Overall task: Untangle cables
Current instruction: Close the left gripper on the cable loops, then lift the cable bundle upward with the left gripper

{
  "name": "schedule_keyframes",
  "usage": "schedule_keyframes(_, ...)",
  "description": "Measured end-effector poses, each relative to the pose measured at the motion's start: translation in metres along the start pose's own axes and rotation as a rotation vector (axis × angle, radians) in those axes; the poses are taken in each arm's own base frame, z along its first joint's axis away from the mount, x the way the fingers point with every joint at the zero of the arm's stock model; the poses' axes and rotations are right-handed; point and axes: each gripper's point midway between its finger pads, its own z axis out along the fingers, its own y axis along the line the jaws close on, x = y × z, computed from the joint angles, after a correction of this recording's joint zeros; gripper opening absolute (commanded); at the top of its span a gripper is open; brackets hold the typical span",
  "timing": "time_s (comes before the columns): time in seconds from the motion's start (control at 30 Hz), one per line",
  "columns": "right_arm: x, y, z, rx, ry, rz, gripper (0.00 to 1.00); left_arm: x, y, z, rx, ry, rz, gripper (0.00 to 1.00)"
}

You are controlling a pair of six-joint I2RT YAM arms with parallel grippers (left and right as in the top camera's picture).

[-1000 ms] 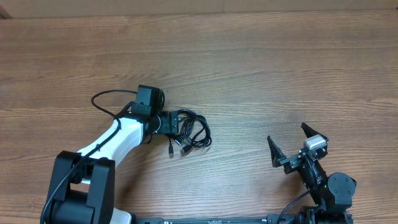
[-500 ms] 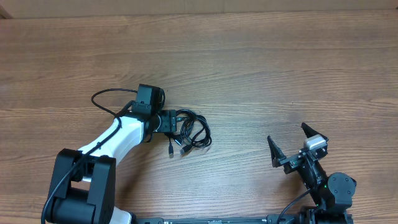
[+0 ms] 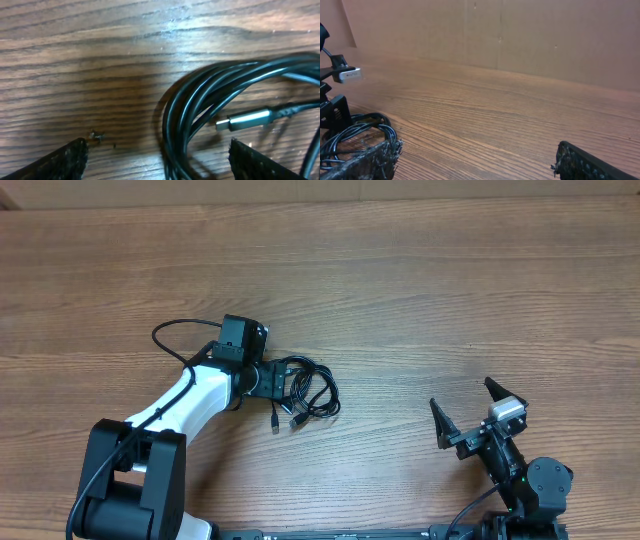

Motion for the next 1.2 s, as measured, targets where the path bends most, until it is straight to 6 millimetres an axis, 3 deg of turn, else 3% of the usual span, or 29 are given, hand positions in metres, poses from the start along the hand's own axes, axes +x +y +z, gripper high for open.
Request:
schedule_keyframes(0.33,0.0,0.0,0.0,0.001,0.0,0.001,1.0,0.001,0.005,0.001,-0.029,0.005,0.017,0.73)
schedule_keyframes(0.63,0.0,0.0,0.0,0.0,0.0,0.0,1.0,0.001,0.008,0.002,-0.047,0.005,0.017,0.46)
schedule_keyframes(0.8,0.0,0.0,0.0,0.0,0.0,0.0,1.0,0.001,0.009,0.004,-0.054,0.004,0.023,0.26)
schedule_keyframes(0.93,0.0,0.0,0.0,0.0,0.0,0.0,1.0,-0.004,0.01,0.006,-0.056,-0.006,0.029,0.18)
schedule_keyframes(1.0,0.0,0.0,0.0,0.001,0.0,0.0,1.0,-0.007,0.009,0.007,-0.055,-0.015,0.031,0.05)
schedule_keyframes(1.2,0.0,0.0,0.0,0.0,0.0,0.0,1.0,-0.009,0.009,0.007,-0.054,-0.019,0.033,0.04)
